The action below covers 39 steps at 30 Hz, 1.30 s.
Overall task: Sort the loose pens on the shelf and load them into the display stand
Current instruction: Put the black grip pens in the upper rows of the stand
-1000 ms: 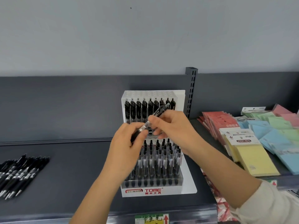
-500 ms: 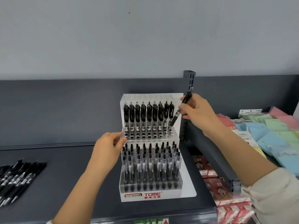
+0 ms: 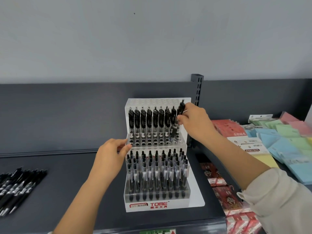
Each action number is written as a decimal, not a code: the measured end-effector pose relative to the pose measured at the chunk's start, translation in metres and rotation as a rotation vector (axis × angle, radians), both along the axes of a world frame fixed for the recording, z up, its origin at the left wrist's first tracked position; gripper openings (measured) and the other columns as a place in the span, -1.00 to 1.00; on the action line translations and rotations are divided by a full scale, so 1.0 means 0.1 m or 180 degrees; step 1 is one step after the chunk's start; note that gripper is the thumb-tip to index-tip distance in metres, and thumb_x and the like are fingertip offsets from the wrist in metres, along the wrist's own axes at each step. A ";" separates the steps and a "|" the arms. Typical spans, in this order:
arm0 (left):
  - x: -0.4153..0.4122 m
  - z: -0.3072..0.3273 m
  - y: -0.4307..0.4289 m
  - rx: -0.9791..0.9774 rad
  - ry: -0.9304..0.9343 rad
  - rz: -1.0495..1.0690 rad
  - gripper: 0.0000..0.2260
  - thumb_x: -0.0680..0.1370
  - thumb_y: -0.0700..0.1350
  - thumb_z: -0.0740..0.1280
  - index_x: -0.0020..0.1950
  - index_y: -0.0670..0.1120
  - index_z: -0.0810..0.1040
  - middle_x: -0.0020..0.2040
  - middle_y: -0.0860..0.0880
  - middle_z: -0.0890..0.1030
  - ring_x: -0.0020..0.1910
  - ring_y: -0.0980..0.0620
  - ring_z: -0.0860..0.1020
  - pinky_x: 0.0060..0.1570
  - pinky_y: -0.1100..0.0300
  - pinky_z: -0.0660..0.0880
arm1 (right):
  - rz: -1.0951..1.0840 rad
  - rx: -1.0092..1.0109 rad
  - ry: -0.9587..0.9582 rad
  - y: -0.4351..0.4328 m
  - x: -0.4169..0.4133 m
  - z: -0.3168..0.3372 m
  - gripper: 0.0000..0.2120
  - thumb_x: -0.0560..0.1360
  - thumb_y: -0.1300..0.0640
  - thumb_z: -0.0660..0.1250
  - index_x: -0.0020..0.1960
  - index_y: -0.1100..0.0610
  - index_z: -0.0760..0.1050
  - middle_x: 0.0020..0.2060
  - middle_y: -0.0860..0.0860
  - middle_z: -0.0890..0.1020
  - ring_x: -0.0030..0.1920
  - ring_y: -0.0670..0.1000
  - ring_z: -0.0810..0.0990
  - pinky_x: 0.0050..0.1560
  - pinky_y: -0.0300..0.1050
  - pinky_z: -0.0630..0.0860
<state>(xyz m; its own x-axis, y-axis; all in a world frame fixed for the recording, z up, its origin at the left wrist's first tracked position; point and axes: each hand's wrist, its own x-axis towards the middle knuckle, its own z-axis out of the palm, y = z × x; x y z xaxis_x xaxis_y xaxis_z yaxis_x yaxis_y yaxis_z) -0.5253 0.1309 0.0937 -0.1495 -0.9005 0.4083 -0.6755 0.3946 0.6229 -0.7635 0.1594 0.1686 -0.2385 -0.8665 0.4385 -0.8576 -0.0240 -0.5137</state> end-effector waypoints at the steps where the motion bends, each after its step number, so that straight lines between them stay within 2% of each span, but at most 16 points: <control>1: 0.00 0.00 0.00 0.0005 0.0005 0.0002 -0.78 0.57 -0.04 0.29 0.11 -0.11 0.63 0.02 -0.07 0.62 -0.04 0.04 0.55 -0.03 0.21 0.40 | -0.0039 0.0036 0.0147 -0.01 0.02 -0.01 -0.85 0.55 0.14 0.27 -0.04 0.22 0.36 -0.09 0.16 0.61 -0.08 0.17 0.56 -0.07 0.02 0.51; 4: 0.00 0.00 -0.01 0.0011 0.0013 0.0006 -0.76 0.57 -0.04 0.29 0.15 -0.09 0.62 0.05 -0.05 0.62 -0.06 0.10 0.51 -0.02 0.24 0.37 | -0.0127 0.0269 0.0453 -0.06 0.05 -0.07 -0.79 0.54 0.08 0.29 -0.02 0.26 0.45 -0.12 0.15 0.63 -0.09 0.17 0.58 -0.02 0.04 0.52; 8: 0.00 -0.01 -0.01 0.0020 0.0054 0.0003 -0.76 0.57 -0.04 0.30 0.16 -0.11 0.61 0.05 -0.05 0.62 -0.07 0.11 0.50 -0.01 0.25 0.36 | -0.0168 0.0446 0.0211 -0.13 0.00 -0.13 -0.74 0.52 0.08 0.30 -0.13 0.29 0.57 -0.24 0.15 0.68 -0.19 0.14 0.64 -0.02 0.05 0.57; 11: 0.00 -0.01 -0.02 0.0037 0.0006 0.0002 -0.74 0.57 -0.04 0.30 0.18 -0.12 0.60 0.07 -0.05 0.62 -0.07 0.12 0.49 -0.01 0.25 0.36 | -0.0127 0.0474 0.0020 -0.16 -0.01 -0.17 -0.74 0.52 0.09 0.30 -0.16 0.30 0.57 -0.26 0.16 0.68 -0.22 0.14 0.66 -0.03 0.06 0.59; 15: 0.00 -0.01 -0.04 0.0060 -0.0083 0.0029 -0.69 0.57 -0.02 0.29 0.25 -0.11 0.55 0.13 -0.06 0.61 -0.04 0.13 0.48 0.03 0.26 0.37 | -0.0073 0.0444 0.0026 -0.13 -0.03 -0.20 -0.73 0.53 0.05 0.28 -0.17 0.25 0.57 -0.27 0.13 0.67 -0.22 0.13 0.66 -0.05 0.07 0.59; 18: 0.00 -0.01 -0.05 0.0093 -0.0157 0.0046 -0.68 0.57 -0.01 0.29 0.27 -0.11 0.54 0.14 -0.06 0.61 0.02 0.07 0.54 0.05 0.25 0.39 | -0.0062 0.0483 0.0103 -0.06 -0.06 -0.21 -0.69 0.55 0.01 0.24 -0.14 0.23 0.58 -0.25 0.13 0.67 -0.22 0.13 0.63 -0.09 0.05 0.59; 21: 0.00 0.01 -0.03 0.0087 -0.0319 0.0067 -0.65 0.57 0.06 0.26 0.30 -0.06 0.52 0.16 -0.03 0.61 0.10 0.03 0.56 0.11 0.16 0.48 | -0.0081 0.0279 0.0240 0.06 -0.06 -0.19 -0.74 0.55 0.01 0.24 -0.11 0.16 0.59 -0.21 0.06 0.66 -0.18 0.07 0.61 -0.09 -0.02 0.56; 23: 0.05 0.04 0.02 0.0013 -0.0408 0.0230 -0.63 0.57 0.12 0.23 0.31 0.00 0.50 0.16 0.03 0.60 0.10 0.04 0.56 0.08 0.05 0.51 | 0.0017 0.0072 0.0257 0.18 0.01 -0.14 -0.80 0.55 0.02 0.25 -0.04 0.10 0.60 -0.17 0.01 0.66 -0.15 0.01 0.60 -0.09 -0.09 0.53; 25: 0.17 0.03 0.10 -0.0137 -0.0368 0.0513 -0.64 0.57 0.14 0.21 0.31 0.03 0.49 0.13 0.06 0.59 0.08 0.06 0.55 0.01 0.07 0.51 | 0.0276 -0.0132 0.0280 0.30 0.17 -0.09 -0.82 0.56 0.01 0.25 0.00 0.05 0.58 -0.18 -0.07 0.63 -0.16 -0.05 0.58 -0.10 -0.15 0.50; 28: 0.52 -0.06 0.27 -0.0184 -0.0522 0.0813 -0.67 0.58 0.14 0.20 0.28 0.05 0.50 0.08 0.08 0.58 0.05 0.07 0.53 0.00 0.06 0.51 | 0.0793 -0.0162 0.0206 0.43 0.58 -0.03 -0.84 0.56 0.00 0.25 0.03 0.02 0.56 -0.20 -0.15 0.56 -0.14 -0.11 0.54 -0.03 -0.16 0.49; 33: 1.55 -0.31 0.55 0.0174 -0.0959 0.1410 -0.66 0.56 0.10 0.26 0.26 -0.02 0.53 0.14 -0.04 0.58 0.11 -0.05 0.54 0.04 0.03 0.50 | 0.1619 0.0005 -0.0044 0.41 1.46 -0.17 -0.79 0.51 -0.01 0.31 0.09 0.05 0.56 -0.17 -0.15 0.59 -0.07 -0.07 0.58 0.06 -0.08 0.50; 36: 2.21 -0.45 0.69 0.0349 -0.0987 0.1868 -0.67 0.55 0.10 0.29 0.24 -0.01 0.56 0.16 -0.03 0.57 0.13 -0.08 0.52 0.01 0.02 0.51 | 0.1898 0.0403 -0.0018 0.29 2.01 -0.36 -0.71 0.51 -0.05 0.29 0.17 0.05 0.52 -0.10 -0.13 0.61 -0.01 -0.05 0.58 0.11 -0.06 0.48; 39: 2.78 -0.58 0.67 0.0512 -0.1044 0.1997 -0.64 0.54 0.11 0.29 0.23 -0.07 0.56 0.11 -0.07 0.57 0.12 -0.11 0.52 0.02 -0.03 0.51 | 0.2030 0.0989 -0.0106 0.07 2.50 -0.63 -0.65 0.51 -0.09 0.29 0.22 0.06 0.48 -0.02 -0.10 0.62 0.04 -0.01 0.56 0.14 -0.04 0.47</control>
